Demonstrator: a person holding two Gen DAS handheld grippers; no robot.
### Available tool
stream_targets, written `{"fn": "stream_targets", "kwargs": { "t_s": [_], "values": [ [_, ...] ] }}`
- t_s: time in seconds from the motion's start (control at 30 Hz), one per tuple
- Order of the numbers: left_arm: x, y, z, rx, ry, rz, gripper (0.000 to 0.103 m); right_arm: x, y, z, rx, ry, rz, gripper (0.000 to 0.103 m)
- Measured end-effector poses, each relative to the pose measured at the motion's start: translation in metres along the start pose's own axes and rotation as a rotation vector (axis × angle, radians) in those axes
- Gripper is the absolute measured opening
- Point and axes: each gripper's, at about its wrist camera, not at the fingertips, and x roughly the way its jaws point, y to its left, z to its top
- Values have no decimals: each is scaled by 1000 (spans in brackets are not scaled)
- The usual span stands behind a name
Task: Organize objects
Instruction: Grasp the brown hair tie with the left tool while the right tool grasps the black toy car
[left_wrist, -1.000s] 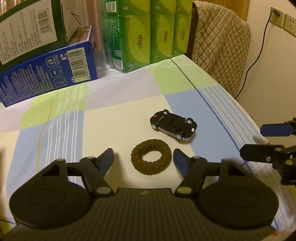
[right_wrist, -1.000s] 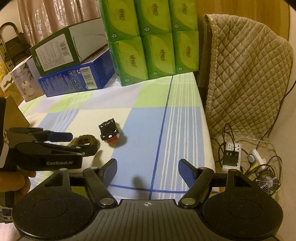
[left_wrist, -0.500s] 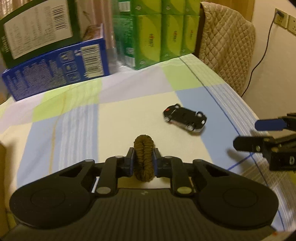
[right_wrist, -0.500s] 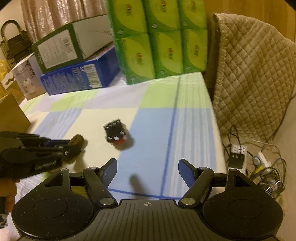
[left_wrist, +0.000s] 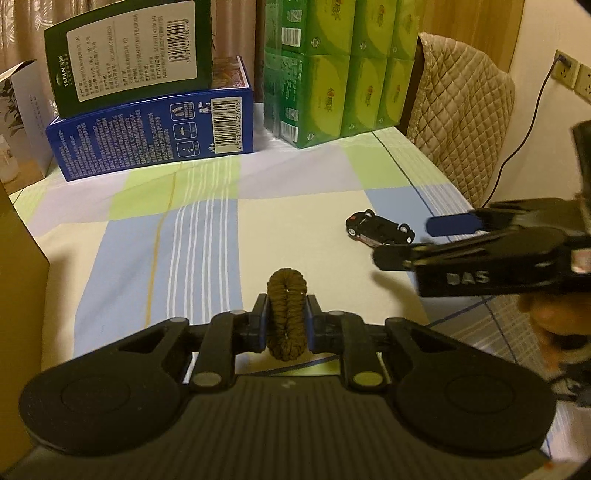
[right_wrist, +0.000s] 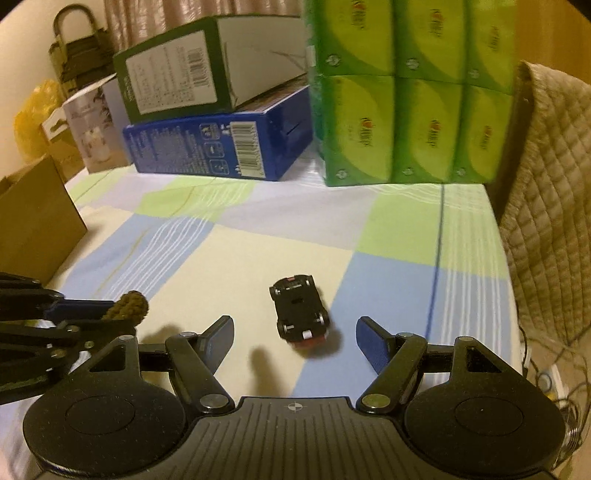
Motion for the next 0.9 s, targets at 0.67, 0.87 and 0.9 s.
{"fn": "stream_targets", "kwargs": {
  "t_s": [0.67,0.87,0.9],
  "values": [
    [-6,13,-3,-35,-13,-34,16,34,6,9,-112,6,-20,36],
    [-8,13,-7,-44,-3,-42,16,27,9,6,-99,38,-43,29],
    [-8,13,-8,-44,0,-44,16,24,10,4,-92,43,-43,29]
  ]
}}
